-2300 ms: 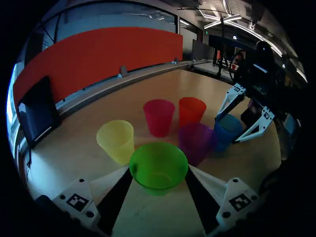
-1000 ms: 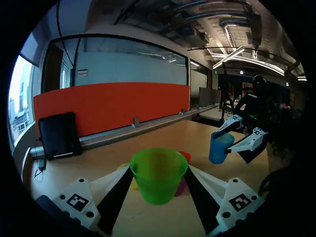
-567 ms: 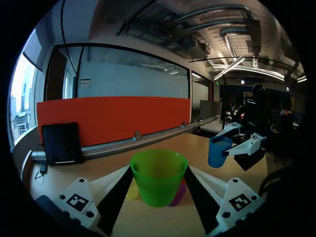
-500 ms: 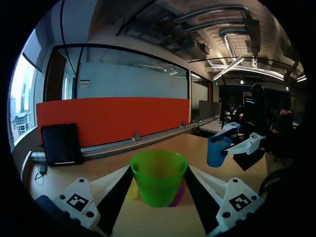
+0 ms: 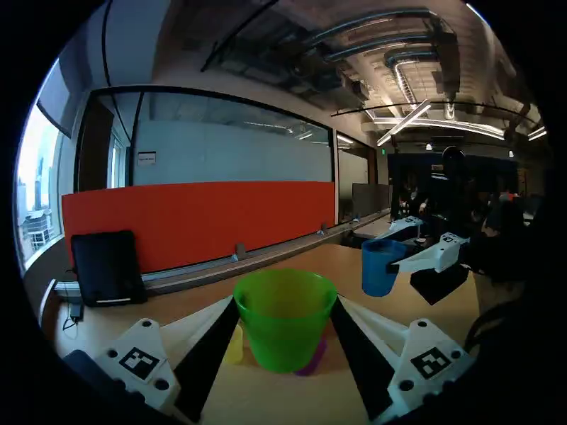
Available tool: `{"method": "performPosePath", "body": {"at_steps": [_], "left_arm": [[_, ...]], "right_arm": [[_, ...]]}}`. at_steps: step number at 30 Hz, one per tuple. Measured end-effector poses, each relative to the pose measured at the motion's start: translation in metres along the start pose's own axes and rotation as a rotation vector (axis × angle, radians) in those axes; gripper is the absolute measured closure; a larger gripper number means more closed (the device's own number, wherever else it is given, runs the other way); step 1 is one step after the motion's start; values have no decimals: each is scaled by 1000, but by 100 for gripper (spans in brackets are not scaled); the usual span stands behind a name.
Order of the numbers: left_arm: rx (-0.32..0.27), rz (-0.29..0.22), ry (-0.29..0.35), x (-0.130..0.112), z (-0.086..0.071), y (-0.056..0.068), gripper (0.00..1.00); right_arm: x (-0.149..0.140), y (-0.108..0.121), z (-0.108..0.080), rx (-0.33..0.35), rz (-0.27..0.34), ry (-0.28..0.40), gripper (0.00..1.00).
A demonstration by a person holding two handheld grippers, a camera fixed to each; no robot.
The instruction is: Pour water
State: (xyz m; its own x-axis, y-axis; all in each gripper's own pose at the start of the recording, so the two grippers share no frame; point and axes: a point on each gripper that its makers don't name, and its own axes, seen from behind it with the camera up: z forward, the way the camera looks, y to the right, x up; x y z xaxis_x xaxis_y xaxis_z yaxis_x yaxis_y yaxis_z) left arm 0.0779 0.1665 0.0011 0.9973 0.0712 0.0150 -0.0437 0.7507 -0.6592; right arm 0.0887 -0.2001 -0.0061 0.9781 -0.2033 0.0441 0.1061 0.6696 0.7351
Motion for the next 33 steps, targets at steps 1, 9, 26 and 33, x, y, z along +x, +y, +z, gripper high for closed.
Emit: {"method": "performPosePath", "body": {"at_steps": [1, 9, 26, 33], "left_arm": [[-2, 2, 1, 0, 0, 1, 13], [-27, 5, 18, 6, 0, 13, 13], [-65, 18, 34, 7, -1, 34, 13], [-75, 16, 39, 7, 1, 39, 13]], "right_arm": [[2, 0, 1, 1, -3, 4, 8], [16, -1, 4, 14, -18, 32, 8], [50, 0, 8, 18, -140, 74, 7], [66, 6, 9, 6, -199, 91, 8]]}}
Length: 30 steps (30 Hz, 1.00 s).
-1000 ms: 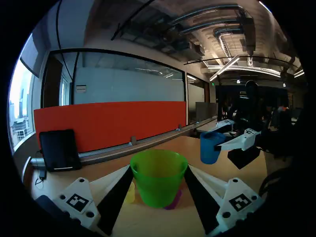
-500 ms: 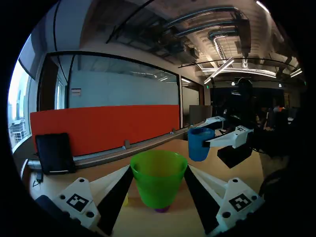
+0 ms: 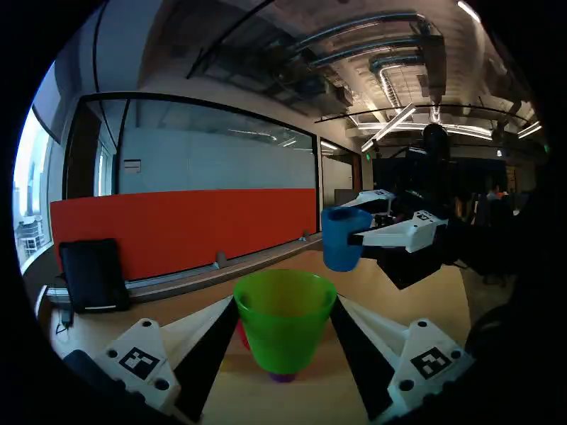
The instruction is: Pour water
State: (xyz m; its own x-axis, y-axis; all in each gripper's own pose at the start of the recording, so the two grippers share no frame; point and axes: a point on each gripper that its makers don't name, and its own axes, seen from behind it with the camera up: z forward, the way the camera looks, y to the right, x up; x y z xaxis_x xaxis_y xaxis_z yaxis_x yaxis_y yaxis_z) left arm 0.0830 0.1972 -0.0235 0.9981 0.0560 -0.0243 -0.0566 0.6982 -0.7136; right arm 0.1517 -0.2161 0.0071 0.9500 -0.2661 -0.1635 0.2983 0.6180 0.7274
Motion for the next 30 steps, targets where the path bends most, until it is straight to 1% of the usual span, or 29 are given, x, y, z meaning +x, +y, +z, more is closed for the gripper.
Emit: {"method": "performPosePath", "body": {"at_steps": [11, 20, 30], "left_arm": [[-7, -1, -4, -2, 7, 4, 13], [-22, -3, -3, -2, 10, 11, 13], [-34, -8, 6, 1, 13, 14, 13]], "right_arm": [[24, 11, 8, -17, -111, 13, 8], [45, 16, 16, -15, -214, 26, 8], [68, 26, 25, -23, -318, 45, 8]]}}
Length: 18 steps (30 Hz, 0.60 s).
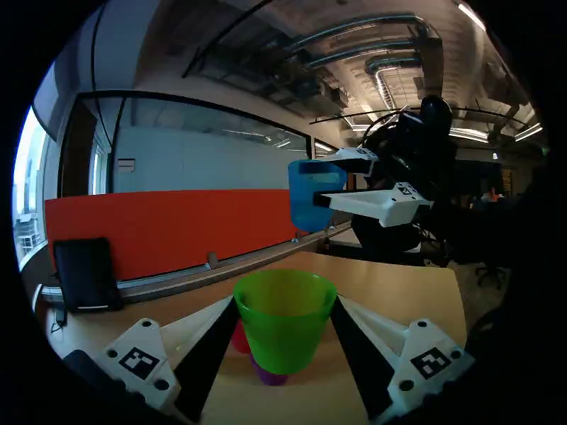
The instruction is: Pour water
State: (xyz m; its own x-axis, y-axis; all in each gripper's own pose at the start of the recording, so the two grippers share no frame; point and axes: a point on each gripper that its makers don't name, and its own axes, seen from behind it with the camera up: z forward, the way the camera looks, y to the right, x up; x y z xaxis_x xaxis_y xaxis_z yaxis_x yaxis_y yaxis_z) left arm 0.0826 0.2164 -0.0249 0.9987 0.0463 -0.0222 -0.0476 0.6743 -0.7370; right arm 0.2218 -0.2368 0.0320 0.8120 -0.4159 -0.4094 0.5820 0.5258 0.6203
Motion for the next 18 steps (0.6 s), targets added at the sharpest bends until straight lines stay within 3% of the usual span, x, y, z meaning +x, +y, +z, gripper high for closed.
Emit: {"method": "performPosePath", "body": {"at_steps": [18], "left_arm": [[-28, 1, 4, 1, 7, 9, 13]], "right_arm": [[23, 10, 20, 11, -219, 12, 8]]}}
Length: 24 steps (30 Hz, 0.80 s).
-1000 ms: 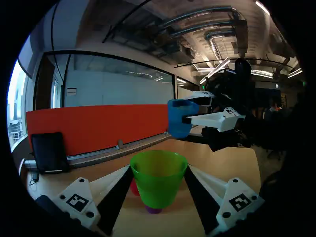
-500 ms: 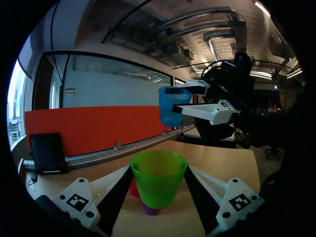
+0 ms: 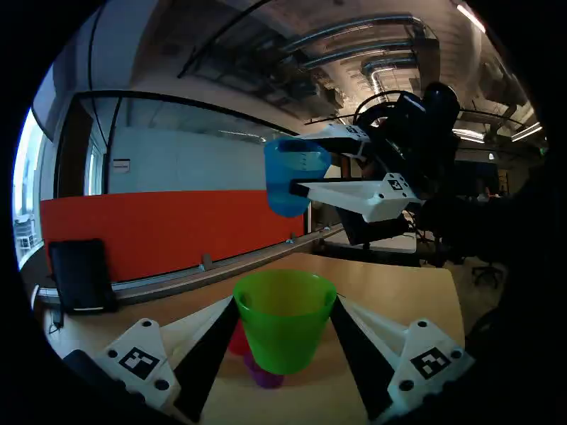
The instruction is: Pour water
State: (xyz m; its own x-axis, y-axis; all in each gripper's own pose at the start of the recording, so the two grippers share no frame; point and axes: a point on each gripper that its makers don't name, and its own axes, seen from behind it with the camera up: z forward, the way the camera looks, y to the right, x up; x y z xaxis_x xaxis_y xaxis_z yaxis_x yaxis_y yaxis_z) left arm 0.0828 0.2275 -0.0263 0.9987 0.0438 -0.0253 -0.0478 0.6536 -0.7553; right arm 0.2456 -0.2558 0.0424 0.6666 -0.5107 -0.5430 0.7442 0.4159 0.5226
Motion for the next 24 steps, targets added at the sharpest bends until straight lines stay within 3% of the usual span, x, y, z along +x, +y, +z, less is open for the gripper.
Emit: {"method": "performPosePath", "body": {"at_steps": [24], "left_arm": [[-35, 3, -7, 0, 10, 13, 13]], "right_arm": [[23, 13, 19, -5, -245, 12, 8]]}}
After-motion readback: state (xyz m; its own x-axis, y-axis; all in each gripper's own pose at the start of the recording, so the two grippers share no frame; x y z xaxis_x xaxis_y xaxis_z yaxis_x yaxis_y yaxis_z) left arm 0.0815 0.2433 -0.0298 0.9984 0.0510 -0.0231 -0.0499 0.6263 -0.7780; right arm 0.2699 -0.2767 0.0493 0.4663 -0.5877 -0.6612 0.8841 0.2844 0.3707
